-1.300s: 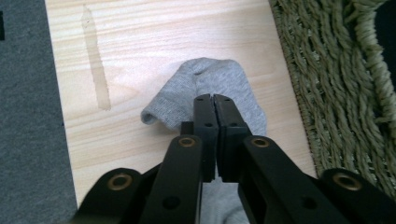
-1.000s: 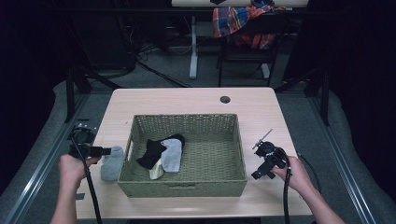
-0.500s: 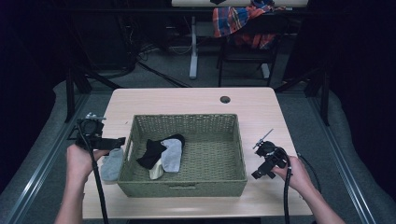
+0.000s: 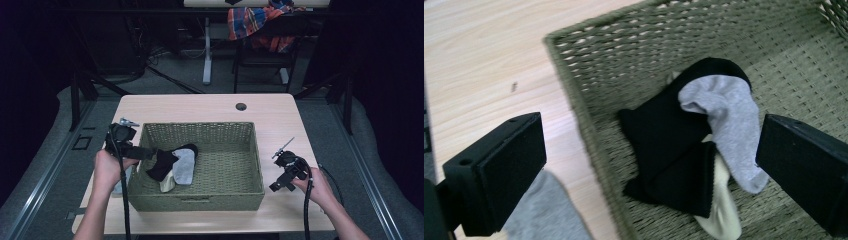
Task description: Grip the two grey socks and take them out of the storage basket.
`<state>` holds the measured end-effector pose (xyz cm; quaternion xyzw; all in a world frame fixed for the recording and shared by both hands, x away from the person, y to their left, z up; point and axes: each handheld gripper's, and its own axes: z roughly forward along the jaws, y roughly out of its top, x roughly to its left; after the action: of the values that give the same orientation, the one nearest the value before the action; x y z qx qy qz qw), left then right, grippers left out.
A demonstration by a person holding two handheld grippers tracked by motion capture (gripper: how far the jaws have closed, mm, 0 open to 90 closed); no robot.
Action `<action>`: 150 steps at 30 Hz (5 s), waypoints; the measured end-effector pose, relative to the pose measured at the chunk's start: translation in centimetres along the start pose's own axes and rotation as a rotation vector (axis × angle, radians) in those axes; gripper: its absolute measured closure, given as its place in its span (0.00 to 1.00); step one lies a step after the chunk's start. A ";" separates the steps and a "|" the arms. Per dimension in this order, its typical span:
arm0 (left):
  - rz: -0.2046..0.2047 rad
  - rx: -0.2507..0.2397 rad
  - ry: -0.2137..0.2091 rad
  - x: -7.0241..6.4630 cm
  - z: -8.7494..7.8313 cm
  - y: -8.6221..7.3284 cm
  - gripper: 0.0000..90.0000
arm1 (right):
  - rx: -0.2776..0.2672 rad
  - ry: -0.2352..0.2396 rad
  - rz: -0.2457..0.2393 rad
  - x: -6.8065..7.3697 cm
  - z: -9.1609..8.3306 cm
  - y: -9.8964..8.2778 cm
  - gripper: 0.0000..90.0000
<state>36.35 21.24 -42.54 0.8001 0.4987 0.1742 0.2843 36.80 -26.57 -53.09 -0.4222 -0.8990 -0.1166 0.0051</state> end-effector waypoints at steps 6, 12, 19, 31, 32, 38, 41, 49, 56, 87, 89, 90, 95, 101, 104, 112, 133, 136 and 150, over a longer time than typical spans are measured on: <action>0.021 0.028 -0.022 -1.5 1.9 0.7 0.00 | 0.029 0.007 -0.022 -0.2 -0.1 0.1 0.00; 0.047 0.062 -0.038 -2.5 3.2 1.0 0.00 | 0.035 0.006 -0.021 -0.2 0.0 0.1 0.00; 0.038 0.069 -0.074 -3.1 4.6 1.3 0.01 | 0.011 0.013 -0.004 0.1 0.3 0.0 0.00; 0.096 0.147 -0.100 -4.7 7.2 1.8 0.20 | 0.058 0.005 -0.047 0.0 0.2 0.2 0.01; 0.098 0.159 -0.099 -4.8 7.5 1.8 0.23 | 0.062 0.005 -0.051 -0.1 0.2 0.2 0.01; 0.123 0.206 -0.122 -5.3 8.8 1.8 0.38 | 0.058 0.006 -0.047 0.0 0.2 0.2 0.01; 0.140 0.243 -0.138 -5.7 9.5 1.6 0.47 | 0.020 0.015 -0.015 0.2 0.5 0.0 0.01; 0.138 0.291 -0.136 -5.9 10.5 1.1 0.66 | 0.029 0.006 -0.020 0.2 0.4 0.0 0.01; 0.150 0.312 -0.158 -5.9 10.5 0.9 0.94 | 0.039 -0.005 -0.021 0.2 0.3 0.0 0.02; 0.077 0.144 -0.162 -2.2 3.1 1.6 0.95 | 0.069 -0.009 -0.049 0.0 0.1 0.1 0.02; 0.069 0.135 -0.163 -2.0 2.7 1.6 0.95 | 0.068 -0.009 -0.049 0.0 0.1 0.1 0.02; 0.071 0.133 -0.164 -1.9 2.5 1.6 0.95 | 0.066 -0.006 -0.048 0.0 0.1 0.1 0.02; 0.069 0.127 -0.167 -1.8 1.8 1.6 0.95 | 0.067 -0.005 -0.049 0.0 0.1 0.1 0.02; 0.062 0.105 -0.166 -1.4 0.8 1.8 0.95 | 0.051 -0.004 -0.030 0.1 0.3 0.1 0.02; 0.051 0.092 -0.164 -1.1 0.5 1.9 0.95 | 0.068 -0.001 -0.040 0.1 0.2 0.1 0.02; 0.035 0.072 -0.155 -0.3 -0.7 2.0 0.95 | 0.074 0.000 -0.044 0.0 0.2 0.2 0.02; -0.026 -0.024 -0.125 2.3 -5.0 1.4 0.95 | 0.079 0.002 -0.051 0.1 0.2 0.2 0.02; -0.036 -0.038 -0.113 2.9 -5.7 1.3 0.95 | 0.059 0.002 -0.030 0.1 0.4 0.1 0.02; -0.110 -0.071 -0.053 5.4 -7.7 0.0 0.95 | 0.076 0.002 -0.042 0.1 0.4 0.1 0.02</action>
<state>34.40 28.30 -36.60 0.7652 0.5275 0.1546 0.3350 36.84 -26.35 -53.43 -0.4027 -0.9113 -0.0831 0.0196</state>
